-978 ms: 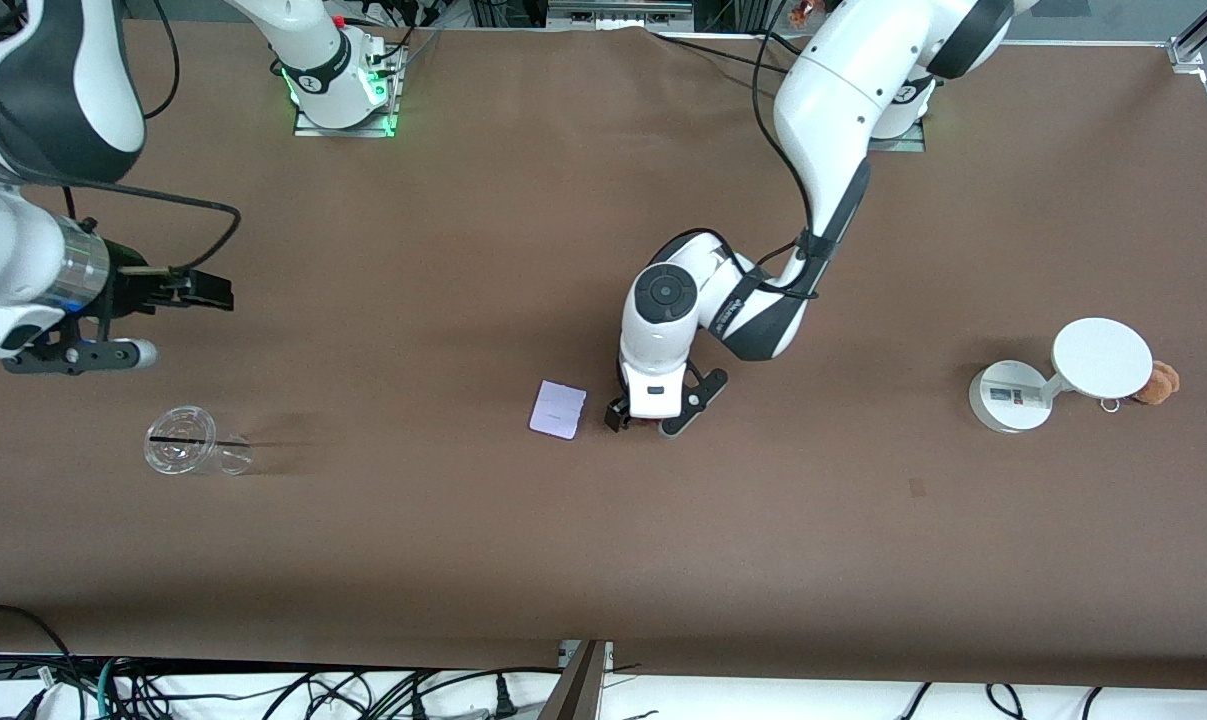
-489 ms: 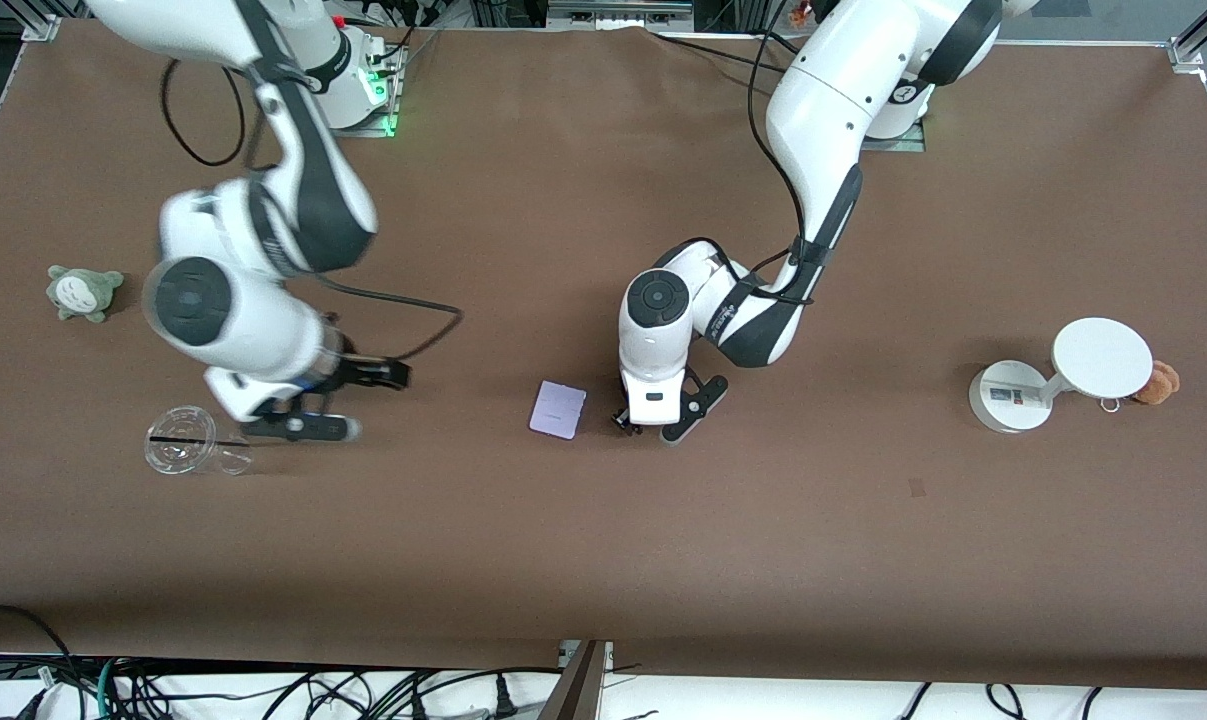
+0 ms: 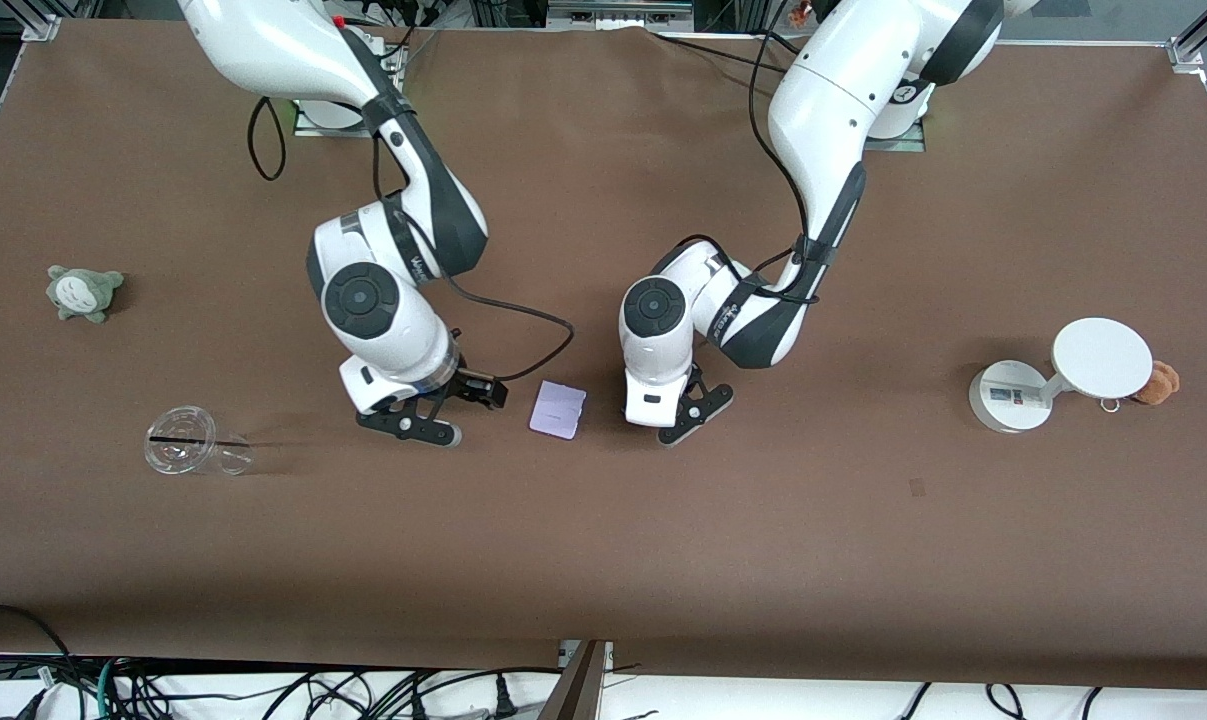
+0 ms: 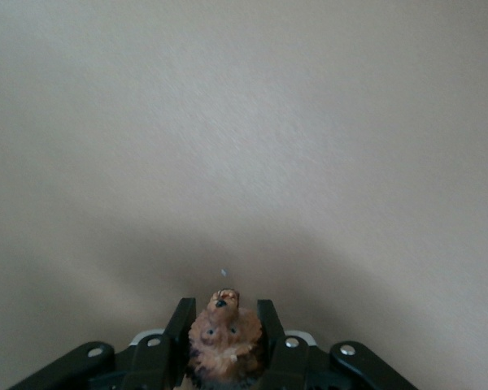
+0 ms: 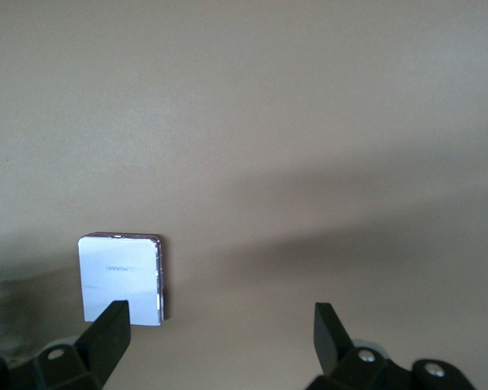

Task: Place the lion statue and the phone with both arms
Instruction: 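Lift the lion with the left gripper while the right gripper reaches the phone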

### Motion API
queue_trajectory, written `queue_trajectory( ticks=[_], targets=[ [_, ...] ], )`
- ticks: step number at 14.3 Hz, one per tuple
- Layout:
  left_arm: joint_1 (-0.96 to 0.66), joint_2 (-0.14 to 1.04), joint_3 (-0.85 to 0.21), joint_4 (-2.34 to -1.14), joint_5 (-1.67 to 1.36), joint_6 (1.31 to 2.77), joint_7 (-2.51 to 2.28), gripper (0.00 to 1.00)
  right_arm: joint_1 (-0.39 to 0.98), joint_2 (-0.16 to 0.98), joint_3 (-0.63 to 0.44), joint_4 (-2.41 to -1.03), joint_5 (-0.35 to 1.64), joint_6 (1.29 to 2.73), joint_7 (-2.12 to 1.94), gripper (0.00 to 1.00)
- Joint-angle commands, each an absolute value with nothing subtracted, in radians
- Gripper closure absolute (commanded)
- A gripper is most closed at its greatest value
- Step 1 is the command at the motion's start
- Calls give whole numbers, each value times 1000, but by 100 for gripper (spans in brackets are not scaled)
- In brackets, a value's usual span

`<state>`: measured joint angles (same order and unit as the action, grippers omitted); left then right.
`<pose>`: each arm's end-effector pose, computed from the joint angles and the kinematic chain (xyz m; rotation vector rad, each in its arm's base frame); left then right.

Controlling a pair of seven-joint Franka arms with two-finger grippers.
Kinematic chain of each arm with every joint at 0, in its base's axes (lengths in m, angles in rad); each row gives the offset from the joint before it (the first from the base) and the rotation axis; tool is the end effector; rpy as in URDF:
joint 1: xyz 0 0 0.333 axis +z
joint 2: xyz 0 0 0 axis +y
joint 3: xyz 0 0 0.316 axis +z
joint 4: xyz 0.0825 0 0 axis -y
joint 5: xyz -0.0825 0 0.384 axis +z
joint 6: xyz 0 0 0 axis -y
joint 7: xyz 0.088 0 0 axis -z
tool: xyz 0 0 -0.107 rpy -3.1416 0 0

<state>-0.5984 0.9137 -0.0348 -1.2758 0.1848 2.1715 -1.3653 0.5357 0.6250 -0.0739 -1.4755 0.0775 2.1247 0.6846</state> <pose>0.6107 -0.4315 0.1972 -2.9019 -0.9609 -0.1453 0.6348 0.3301 0.3142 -3.0838 0.3847 -0.0144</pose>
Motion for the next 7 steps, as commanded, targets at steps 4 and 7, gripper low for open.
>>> queue_trajectory(
  ticks=[4, 7],
  targets=[
    [-496, 776, -2, -1288, 210, 1959, -1074, 98, 606, 695, -84, -1456, 107, 2150, 716, 0],
    [-390, 669, -5, -1389, 212, 1959, -887, 98, 639, 735, -84, -1454, 101, 2232, 816, 0]
  ],
)
